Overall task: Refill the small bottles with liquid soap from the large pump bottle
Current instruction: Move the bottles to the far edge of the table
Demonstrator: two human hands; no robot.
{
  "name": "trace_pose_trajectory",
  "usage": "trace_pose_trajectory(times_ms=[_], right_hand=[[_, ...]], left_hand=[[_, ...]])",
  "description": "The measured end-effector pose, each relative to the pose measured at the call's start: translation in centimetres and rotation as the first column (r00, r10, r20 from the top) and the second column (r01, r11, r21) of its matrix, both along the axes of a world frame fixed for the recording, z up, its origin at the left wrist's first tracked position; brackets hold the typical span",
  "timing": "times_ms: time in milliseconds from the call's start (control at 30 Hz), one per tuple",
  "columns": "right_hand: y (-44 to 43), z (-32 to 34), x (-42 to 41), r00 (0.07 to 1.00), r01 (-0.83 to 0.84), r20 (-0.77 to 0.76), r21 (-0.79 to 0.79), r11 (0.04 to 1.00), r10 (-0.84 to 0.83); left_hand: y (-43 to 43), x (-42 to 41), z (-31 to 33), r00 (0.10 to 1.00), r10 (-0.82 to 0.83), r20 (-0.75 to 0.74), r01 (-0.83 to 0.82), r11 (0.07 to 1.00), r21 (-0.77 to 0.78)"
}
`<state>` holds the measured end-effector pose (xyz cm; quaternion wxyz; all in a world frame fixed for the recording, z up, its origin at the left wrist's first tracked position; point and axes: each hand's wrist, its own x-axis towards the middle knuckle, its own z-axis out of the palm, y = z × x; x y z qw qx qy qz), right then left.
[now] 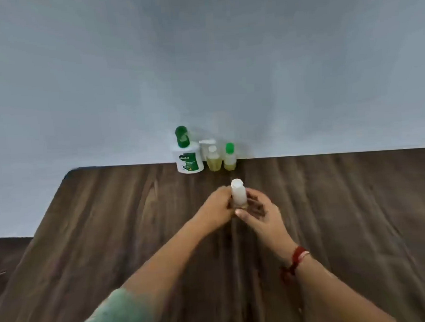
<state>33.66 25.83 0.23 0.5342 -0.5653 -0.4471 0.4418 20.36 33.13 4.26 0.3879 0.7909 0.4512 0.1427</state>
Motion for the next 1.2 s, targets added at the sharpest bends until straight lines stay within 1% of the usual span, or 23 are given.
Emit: trace_pose_trajectory(times_ms=[100, 167, 233, 300, 400, 433, 533, 633, 700, 767, 833, 900, 933, 1000, 1100, 1200], right_hand=[[0.4, 0.5, 1.9, 0.993, 0.038, 0.108, 0.000, 0.999, -0.038], [0.7, 0.4, 3.1, 0.982, 0.058, 0.182, 0.013, 0.998, -0.059], [1.0, 0.3, 3.8, 0.976, 0.071, 0.207, 0.024, 0.997, -0.075], [1.9, 0.3, 4.2, 0.969, 0.096, 0.225, 0.040, 0.995, -0.103], [4.4, 0.0, 5.1, 0.947, 0.173, 0.271, 0.027, 0.985, -0.173], [5.5, -0.1, 5.4, 0.942, 0.189, 0.281, 0.008, 0.982, -0.183], [8.5, -0.3, 6.1, 0.937, 0.212, 0.290, -0.032, 0.977, -0.194], [10.6, -0.9, 6.3, 0.942, 0.199, 0.286, -0.058, 0.978, -0.175], [11.8, -1.8, 6.3, 0.935, 0.205, 0.307, -0.066, 0.976, -0.176], [12.7, -2.4, 6.3, 0.930, 0.201, 0.325, -0.065, 0.977, -0.170], [13.3, -2.8, 6.2, 0.927, 0.186, 0.342, -0.065, 0.980, -0.153], [13.6, -3.0, 6.0, 0.929, 0.179, 0.338, -0.056, 0.982, -0.151], [13.8, -3.1, 5.9, 0.929, 0.185, 0.334, -0.045, 0.982, -0.160], [14.1, -3.2, 5.9, 0.927, 0.194, 0.333, -0.027, 0.981, -0.174], [14.7, -3.5, 5.8, 0.933, 0.192, 0.317, -0.034, 0.981, -0.172], [15.2, -3.7, 5.7, 0.930, 0.196, 0.323, -0.030, 0.980, -0.176]], left_hand=[[0.4, 2.2, 0.5, 0.994, -0.072, -0.085, 0.076, 0.996, 0.048], [0.9, 3.4, 0.0, 0.985, -0.113, -0.129, 0.121, 0.991, 0.053], [1.6, 4.1, -1.2, 0.984, -0.088, -0.154, 0.095, 0.995, 0.040], [1.9, 4.5, -1.8, 0.992, -0.012, -0.128, 0.016, 0.999, 0.035], [1.4, 3.7, -2.9, 0.990, 0.143, -0.008, -0.143, 0.990, -0.008], [1.3, 3.0, -3.4, 0.981, 0.196, 0.009, -0.196, 0.981, -0.002], [1.2, 0.2, -5.1, 0.949, 0.315, 0.001, -0.315, 0.947, 0.058], [1.8, -2.3, -6.2, 0.910, 0.415, -0.009, -0.410, 0.903, 0.125], [2.5, -3.7, -6.8, 0.863, 0.505, -0.012, -0.493, 0.847, 0.198], [3.6, -4.7, -7.1, 0.799, 0.601, 0.017, -0.588, 0.776, 0.229], [4.8, -5.5, -7.4, 0.727, 0.685, 0.050, -0.681, 0.709, 0.180], [6.0, -6.0, -7.6, 0.655, 0.750, 0.090, -0.756, 0.648, 0.094], [6.6, -6.3, -7.9, 0.632, 0.769, 0.101, -0.775, 0.628, 0.066], [8.0, -6.8, -8.4, 0.625, 0.776, 0.085, -0.780, 0.624, 0.049], [9.7, -7.1, -9.0, 0.647, 0.759, 0.078, -0.762, 0.647, 0.025], [10.7, -6.6, -9.3, 0.676, 0.727, 0.119, -0.733, 0.679, 0.020]])
